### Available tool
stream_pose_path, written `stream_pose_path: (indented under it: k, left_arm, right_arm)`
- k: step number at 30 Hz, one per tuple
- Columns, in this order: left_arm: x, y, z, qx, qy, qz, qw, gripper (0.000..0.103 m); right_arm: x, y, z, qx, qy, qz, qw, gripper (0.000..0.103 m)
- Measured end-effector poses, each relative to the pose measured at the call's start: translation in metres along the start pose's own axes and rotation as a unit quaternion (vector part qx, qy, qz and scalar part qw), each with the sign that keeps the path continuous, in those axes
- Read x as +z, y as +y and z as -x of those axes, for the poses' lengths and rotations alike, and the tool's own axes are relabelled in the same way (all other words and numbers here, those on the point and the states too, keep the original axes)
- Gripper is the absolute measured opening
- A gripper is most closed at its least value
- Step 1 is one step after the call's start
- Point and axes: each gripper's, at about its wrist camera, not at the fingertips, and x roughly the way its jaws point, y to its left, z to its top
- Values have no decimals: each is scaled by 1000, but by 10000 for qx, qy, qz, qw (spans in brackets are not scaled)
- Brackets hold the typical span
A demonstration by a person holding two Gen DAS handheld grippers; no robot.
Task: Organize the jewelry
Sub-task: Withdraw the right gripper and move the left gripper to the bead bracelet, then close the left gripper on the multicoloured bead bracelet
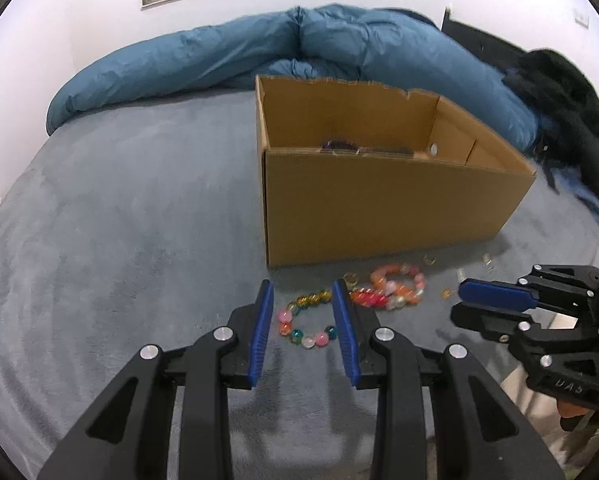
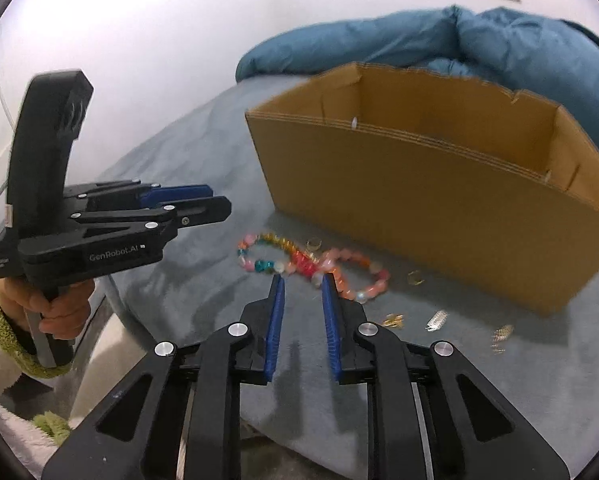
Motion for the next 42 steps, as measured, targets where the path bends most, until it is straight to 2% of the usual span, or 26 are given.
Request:
stream_pose_path:
  k: [4,10,18,24,31,34,37,38,42]
  left_arm:
    - [-8,0,-16,81,112,-186,9997,29]
    - [-13,3,-35,109,320,-275,9990,29]
    - [-17,6,-47,121,460,-316,9984,29]
    - [-17,9,-52,148,543,-280,9980,29]
    - [-14,10,-61,163,582,-236,9979,29]
    - [-14,8,-62,189,552,-252,9980,24]
    - [-15,7,-60,178,514,-259,9982,14]
    - [-15,6,-60,192,499,-268,9982,12]
    - [-15,6,-51,206,410,-257,9986,9]
  right_arm:
    - [-5,4,-21,-3,177,172,9997,17]
    - [-10,-2,-43,-305,389,236,9985,18]
    - [-6,-6,-51,-506,357,464,9970,18]
    - [-4,5,-53,-620,330,978,9927,22]
    - [-9,26,-64,-1104,275,1796,9771,22]
    - [-9,29,-69,-1185,278,1963,9730,19]
    - [-8,30,-69,-1142,289,2000,9727,13]
    - [-8,30,-68,-1135,267,2003,9728,7]
    - [-7,27,-60,-1021,243,1873,9767,7]
